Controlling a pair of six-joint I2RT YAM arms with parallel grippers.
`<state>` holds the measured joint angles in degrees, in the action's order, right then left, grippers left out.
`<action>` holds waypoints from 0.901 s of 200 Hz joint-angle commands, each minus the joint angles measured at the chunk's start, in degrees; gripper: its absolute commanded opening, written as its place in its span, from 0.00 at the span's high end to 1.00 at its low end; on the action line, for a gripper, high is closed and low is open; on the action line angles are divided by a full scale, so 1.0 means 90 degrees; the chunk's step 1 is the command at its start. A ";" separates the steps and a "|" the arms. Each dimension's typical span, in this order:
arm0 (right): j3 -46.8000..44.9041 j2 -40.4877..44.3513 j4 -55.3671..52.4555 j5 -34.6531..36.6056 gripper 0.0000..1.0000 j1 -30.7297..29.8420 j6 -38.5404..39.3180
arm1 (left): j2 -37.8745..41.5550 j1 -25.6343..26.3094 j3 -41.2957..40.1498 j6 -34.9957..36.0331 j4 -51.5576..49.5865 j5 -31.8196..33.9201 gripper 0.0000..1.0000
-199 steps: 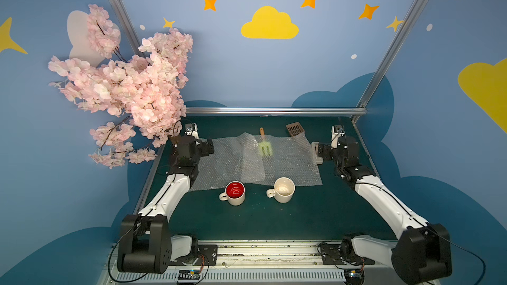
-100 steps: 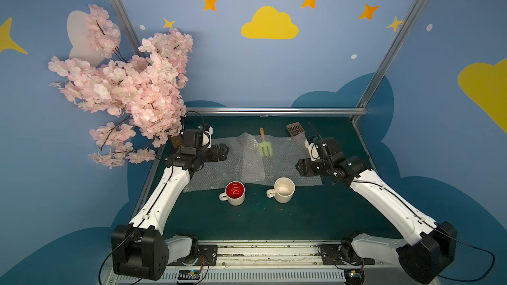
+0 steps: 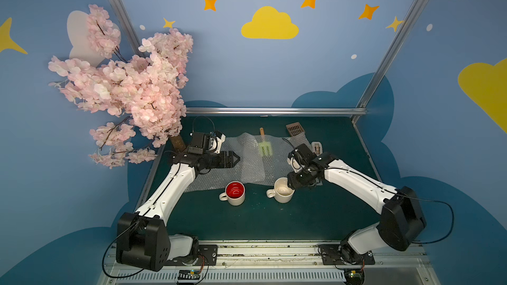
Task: Wrap mugs in bubble wrap
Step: Pick up the mug from the center of the board.
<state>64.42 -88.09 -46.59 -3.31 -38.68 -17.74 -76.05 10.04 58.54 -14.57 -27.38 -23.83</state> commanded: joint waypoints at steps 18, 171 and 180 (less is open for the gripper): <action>0.0369 -0.0469 -0.0030 0.0204 0.65 -0.0216 -0.0051 | -0.0020 0.0044 -0.0035 -0.0053 0.0018 -0.0191 0.10; 0.3729 -0.2039 -0.2187 0.1136 1.00 0.0410 0.0848 | -0.0017 0.0216 -0.0054 -0.0013 -0.0087 0.0041 0.10; 0.3895 -0.2263 -0.2103 0.1038 1.00 0.0552 0.0865 | -0.0017 0.0229 -0.0051 -0.0020 -0.0093 0.0041 0.11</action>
<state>94.98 -103.37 -63.09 5.37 -36.67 -11.77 -76.42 11.79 58.26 -14.83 -27.44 -23.53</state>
